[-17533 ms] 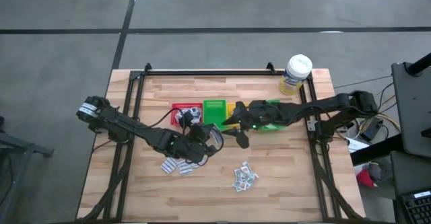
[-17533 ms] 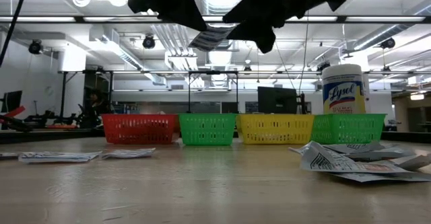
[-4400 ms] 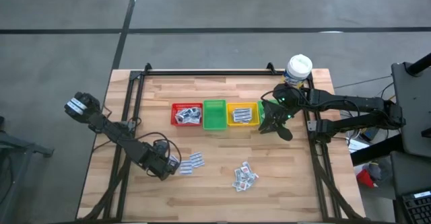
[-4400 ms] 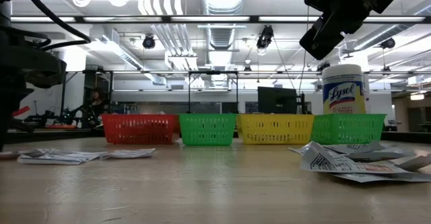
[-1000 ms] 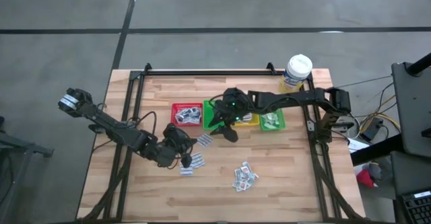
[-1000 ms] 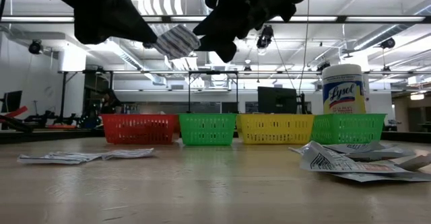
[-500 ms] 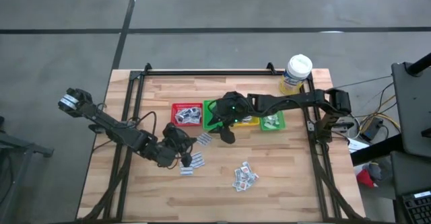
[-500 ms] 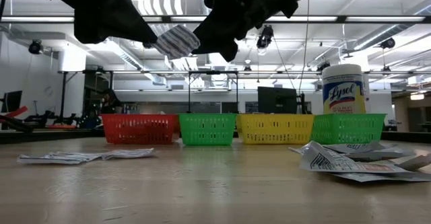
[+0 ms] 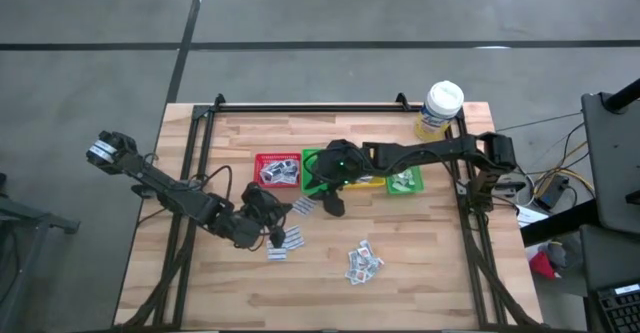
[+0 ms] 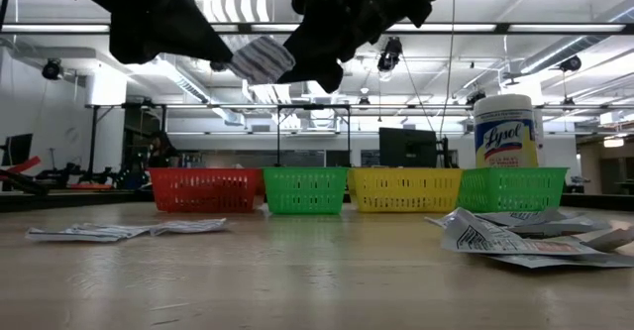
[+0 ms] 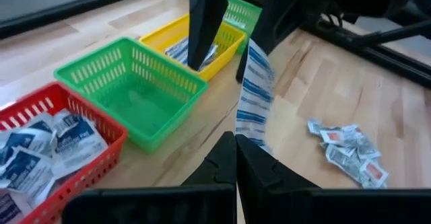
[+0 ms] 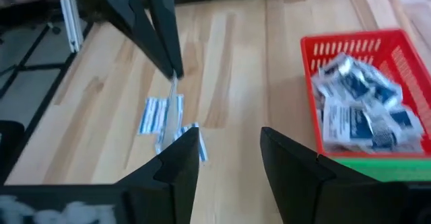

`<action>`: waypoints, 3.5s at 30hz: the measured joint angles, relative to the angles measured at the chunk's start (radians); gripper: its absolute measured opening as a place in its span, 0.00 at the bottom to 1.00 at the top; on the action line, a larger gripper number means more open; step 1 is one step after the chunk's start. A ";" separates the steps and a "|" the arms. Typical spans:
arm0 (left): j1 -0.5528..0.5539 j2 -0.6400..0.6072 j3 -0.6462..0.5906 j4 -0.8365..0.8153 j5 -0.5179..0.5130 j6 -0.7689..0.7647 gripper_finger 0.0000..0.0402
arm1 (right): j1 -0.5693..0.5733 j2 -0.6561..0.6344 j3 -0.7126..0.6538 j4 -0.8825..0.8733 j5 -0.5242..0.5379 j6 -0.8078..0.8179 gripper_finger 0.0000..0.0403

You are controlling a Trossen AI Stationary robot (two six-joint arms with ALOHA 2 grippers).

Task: Pick & Place First Aid Supplies
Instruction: Put the blue bandage into the yellow basket

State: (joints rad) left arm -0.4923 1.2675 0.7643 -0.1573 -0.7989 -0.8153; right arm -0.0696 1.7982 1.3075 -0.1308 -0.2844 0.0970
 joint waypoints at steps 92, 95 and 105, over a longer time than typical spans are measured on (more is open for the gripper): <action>0.000 0.000 0.000 -0.015 0.013 -0.019 0.00 | -0.012 0.052 0.027 -0.008 -0.061 0.027 0.49; 0.000 0.000 0.000 -0.016 0.013 -0.017 0.00 | -0.012 0.058 0.036 -0.004 -0.061 0.025 0.49; 0.000 0.000 0.000 -0.019 0.013 -0.017 0.00 | -0.009 0.062 0.051 -0.001 -0.146 0.015 0.36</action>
State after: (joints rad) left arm -0.4919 1.2678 0.7647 -0.1761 -0.7856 -0.8322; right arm -0.0787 1.8599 1.3582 -0.1322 -0.4304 0.1122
